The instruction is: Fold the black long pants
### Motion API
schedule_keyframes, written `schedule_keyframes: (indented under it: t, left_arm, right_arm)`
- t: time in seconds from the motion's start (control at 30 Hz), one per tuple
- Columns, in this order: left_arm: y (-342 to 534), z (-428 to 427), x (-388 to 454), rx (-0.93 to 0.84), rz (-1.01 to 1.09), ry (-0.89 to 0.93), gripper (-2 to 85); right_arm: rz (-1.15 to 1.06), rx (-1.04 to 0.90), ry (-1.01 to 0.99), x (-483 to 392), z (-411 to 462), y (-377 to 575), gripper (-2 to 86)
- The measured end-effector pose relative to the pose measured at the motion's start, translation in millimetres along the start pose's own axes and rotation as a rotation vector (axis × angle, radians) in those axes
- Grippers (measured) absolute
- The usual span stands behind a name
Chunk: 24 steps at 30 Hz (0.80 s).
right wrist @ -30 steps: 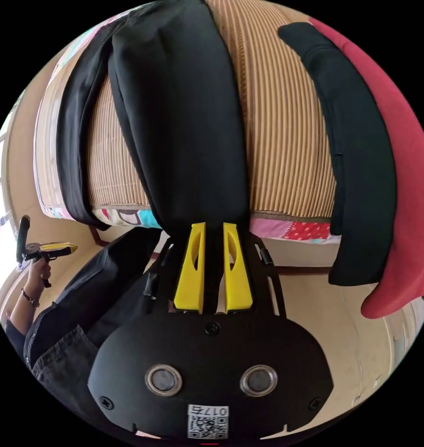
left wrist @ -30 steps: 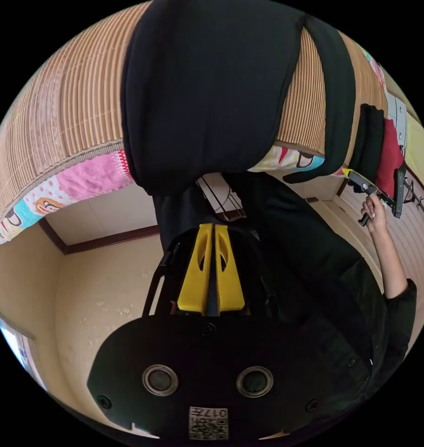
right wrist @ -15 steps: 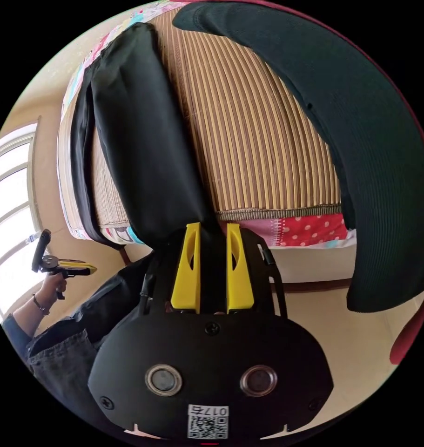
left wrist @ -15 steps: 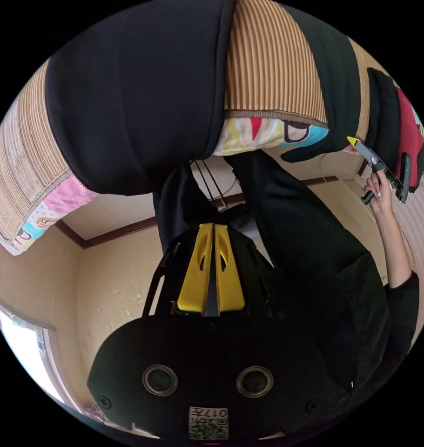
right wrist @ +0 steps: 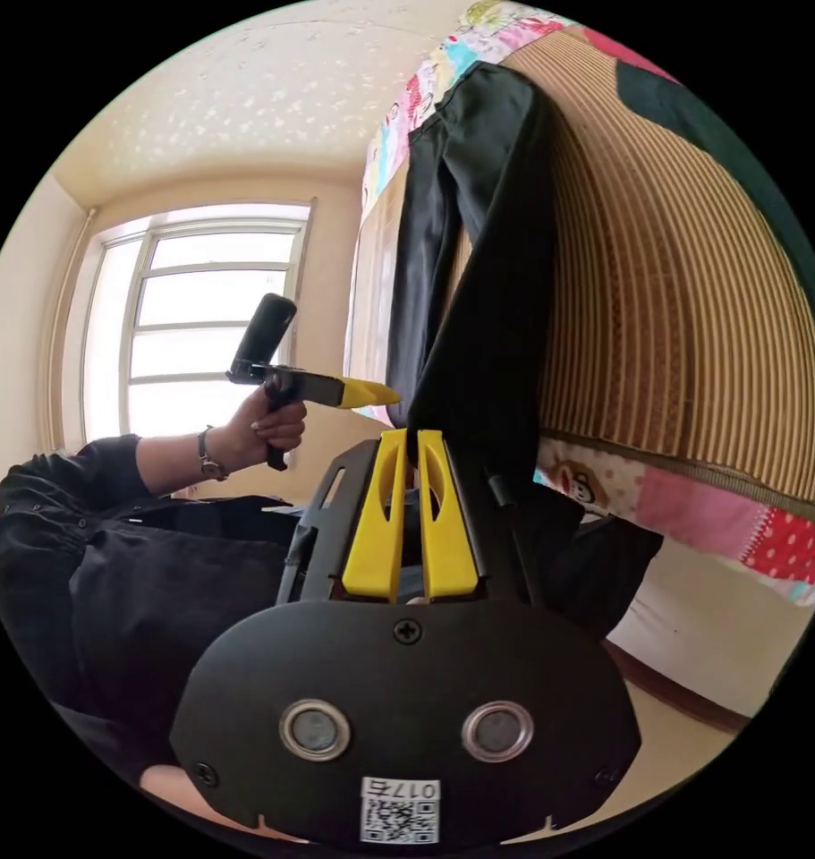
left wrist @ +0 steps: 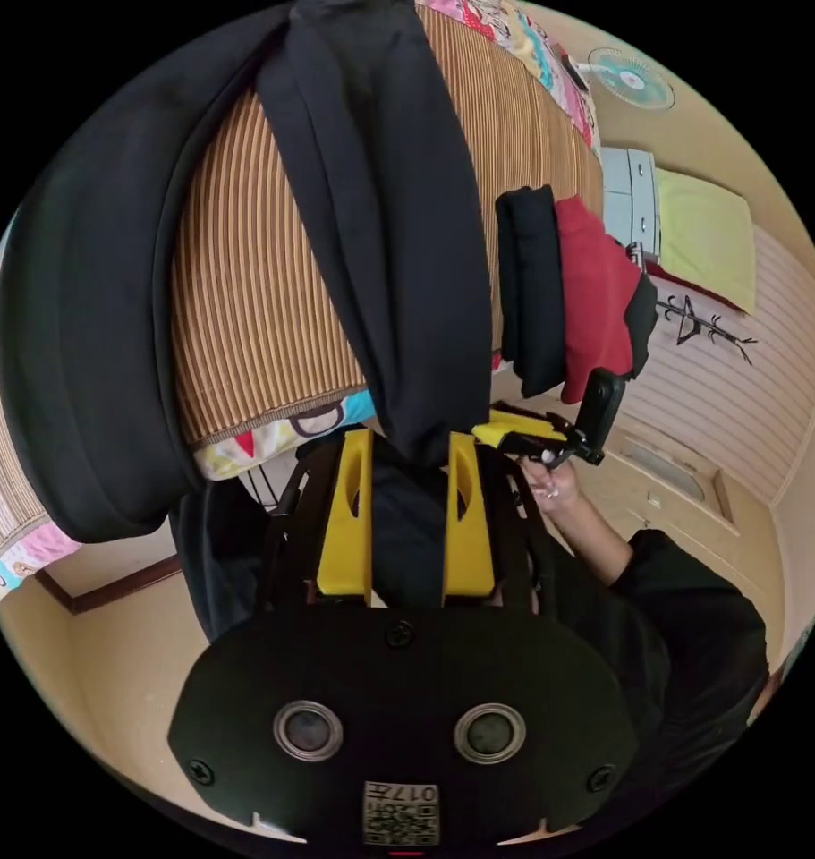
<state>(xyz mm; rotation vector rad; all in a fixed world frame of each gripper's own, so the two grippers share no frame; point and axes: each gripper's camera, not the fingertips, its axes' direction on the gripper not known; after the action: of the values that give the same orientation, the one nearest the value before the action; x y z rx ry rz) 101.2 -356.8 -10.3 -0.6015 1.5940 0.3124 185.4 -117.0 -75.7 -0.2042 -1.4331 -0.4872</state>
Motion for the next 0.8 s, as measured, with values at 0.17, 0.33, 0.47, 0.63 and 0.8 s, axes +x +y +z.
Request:
schedule_keyframes:
  t: [0.17,0.33,0.47,0.63,0.8]
  left_arm:
    - [9.3,-14.6,25.0,0.034,0.028,-0.168,14.9]
    - [29.4,-9.7,10.0,0.009,0.009,-0.162,4.4]
    - [58.3,-13.8,-0.1,0.069,-0.024,-0.131,3.5]
    - [95.9,-21.6,-12.4,0.141,-0.049,-0.066,3.1]
    - [124.4,-24.2,-18.3,0.186,-0.065,-0.022,3.2]
  right_arm:
    - [-0.127,-0.106,-0.045,-37.0,15.4,-10.9,2.7]
    - [-0.22,-0.274,0.036,-53.3,28.5,-14.4,2.9]
    - [-0.251,-0.375,0.02,-38.1,17.0,-4.4,3.2]
    - [-0.13,-0.311,0.006,6.4,-22.3,-2.0,6.1]
    - [-0.016,-0.215,0.061,39.3,-49.3,-42.3,9.6]
